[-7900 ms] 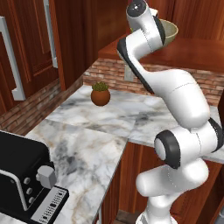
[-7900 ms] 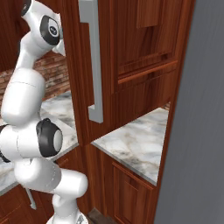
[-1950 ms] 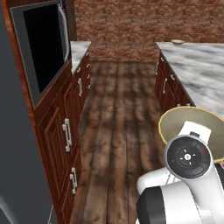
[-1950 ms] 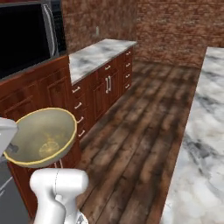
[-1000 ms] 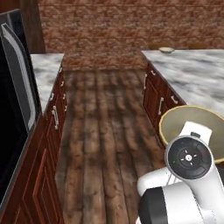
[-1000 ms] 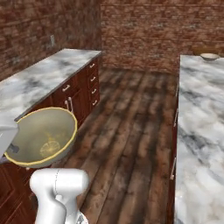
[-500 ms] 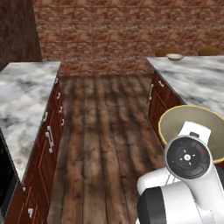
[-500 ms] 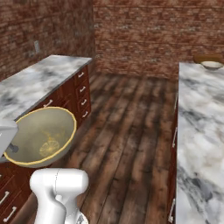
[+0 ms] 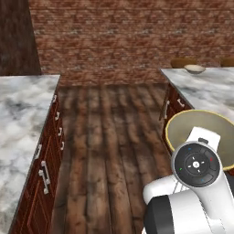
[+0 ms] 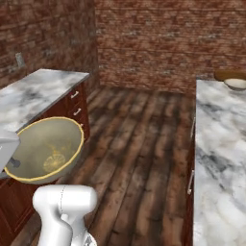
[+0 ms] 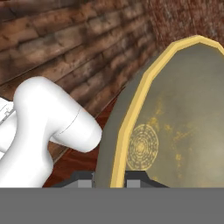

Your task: Pick up the bowls from the cabinet and place each bowl in front of a stool on the dining counter.

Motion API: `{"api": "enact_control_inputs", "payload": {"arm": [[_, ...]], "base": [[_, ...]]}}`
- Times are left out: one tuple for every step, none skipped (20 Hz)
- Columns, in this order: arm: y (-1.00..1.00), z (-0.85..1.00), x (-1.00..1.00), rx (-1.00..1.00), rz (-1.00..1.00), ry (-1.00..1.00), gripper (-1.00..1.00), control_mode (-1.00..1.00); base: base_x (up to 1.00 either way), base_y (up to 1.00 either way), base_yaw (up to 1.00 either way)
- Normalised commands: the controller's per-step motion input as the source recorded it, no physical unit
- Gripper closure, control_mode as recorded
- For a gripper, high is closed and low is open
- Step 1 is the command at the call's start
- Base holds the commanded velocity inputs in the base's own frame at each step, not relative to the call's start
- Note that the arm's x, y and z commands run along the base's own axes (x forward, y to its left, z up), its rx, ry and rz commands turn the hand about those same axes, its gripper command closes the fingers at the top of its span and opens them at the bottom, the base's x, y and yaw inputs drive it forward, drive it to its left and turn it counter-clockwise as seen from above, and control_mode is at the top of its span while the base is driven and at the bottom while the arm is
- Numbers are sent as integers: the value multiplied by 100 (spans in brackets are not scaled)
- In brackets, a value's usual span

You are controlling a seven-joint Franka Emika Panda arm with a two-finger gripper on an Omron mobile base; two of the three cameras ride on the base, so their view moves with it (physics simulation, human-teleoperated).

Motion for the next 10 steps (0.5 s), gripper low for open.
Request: {"api": "enact_control_inputs", "payload": {"arm": [[0,0,0,0,0,0,100,100],[0,0,0,0,0,0,100,100],[0,0,0,0,0,0,100,100],[0,0,0,0,0,0,100,100],[0,0,0,0,0,0,100,100],[0,0,0,0,0,0,100,100],[0,0,0,0,0,0,100,100],[0,0,0,0,0,0,100,100],[0,0,0,0,0,0,100,100],[0,0,0,0,0,0,100,100]], "base": [[100,-4,0],[100,-4,0],[100,-1,0],[100,0,-1],[100,0,-4],[100,0,-7],[100,0,-10],[100,3,-13],[100,7,-15],[100,12,-16]]}}
